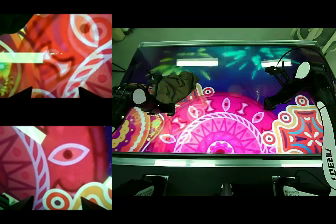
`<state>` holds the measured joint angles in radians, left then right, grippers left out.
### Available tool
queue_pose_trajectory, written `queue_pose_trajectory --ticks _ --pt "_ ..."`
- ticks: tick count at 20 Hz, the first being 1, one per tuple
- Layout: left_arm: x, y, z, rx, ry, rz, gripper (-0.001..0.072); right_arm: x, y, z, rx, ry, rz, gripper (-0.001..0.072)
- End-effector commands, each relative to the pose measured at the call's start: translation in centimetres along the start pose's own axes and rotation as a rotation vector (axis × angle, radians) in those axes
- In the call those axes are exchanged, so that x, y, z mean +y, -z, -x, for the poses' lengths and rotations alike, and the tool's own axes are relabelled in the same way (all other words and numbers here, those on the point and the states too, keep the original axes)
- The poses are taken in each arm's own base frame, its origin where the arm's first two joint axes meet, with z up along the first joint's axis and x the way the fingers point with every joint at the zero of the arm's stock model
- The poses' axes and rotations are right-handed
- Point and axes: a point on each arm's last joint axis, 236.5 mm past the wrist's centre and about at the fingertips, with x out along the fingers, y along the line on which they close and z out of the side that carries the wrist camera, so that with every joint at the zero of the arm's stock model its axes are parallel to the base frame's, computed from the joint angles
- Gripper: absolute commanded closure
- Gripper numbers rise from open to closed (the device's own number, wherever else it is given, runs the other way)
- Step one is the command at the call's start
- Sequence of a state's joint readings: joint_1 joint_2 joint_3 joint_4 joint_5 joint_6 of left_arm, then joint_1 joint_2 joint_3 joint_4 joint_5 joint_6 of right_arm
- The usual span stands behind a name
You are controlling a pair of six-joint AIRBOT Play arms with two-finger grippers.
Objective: Fold the shirts.
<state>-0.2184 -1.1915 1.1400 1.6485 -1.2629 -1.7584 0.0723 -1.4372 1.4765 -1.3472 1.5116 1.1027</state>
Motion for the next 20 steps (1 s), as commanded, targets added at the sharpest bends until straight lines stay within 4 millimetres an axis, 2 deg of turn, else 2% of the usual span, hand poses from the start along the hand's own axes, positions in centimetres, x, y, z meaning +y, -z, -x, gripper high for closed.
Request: queue_pose_trajectory --ticks 1,16,18,20 --pt "0.0 0.0 0.0 -0.001 0.000 0.001 -0.0005 0.0 0.0 0.0 0.001 0.000 -0.001 0.0100" --pt "0.0 0.0 0.0 -0.001 0.000 0.001 -0.0005 0.0 0.0 0.0 0.000 -0.001 -0.001 0.0101" --pt "-0.6 -1.5 -0.2 -0.062 0.026 0.057 -0.0004 -0.6 -1.2 0.0 -0.052 0.026 -0.001 0.0100" --pt "-2.2 -3.8 -0.1 -0.150 0.096 0.079 -0.0004 -1.6 -3.1 0.2 -0.132 0.066 -0.001 0.0100"
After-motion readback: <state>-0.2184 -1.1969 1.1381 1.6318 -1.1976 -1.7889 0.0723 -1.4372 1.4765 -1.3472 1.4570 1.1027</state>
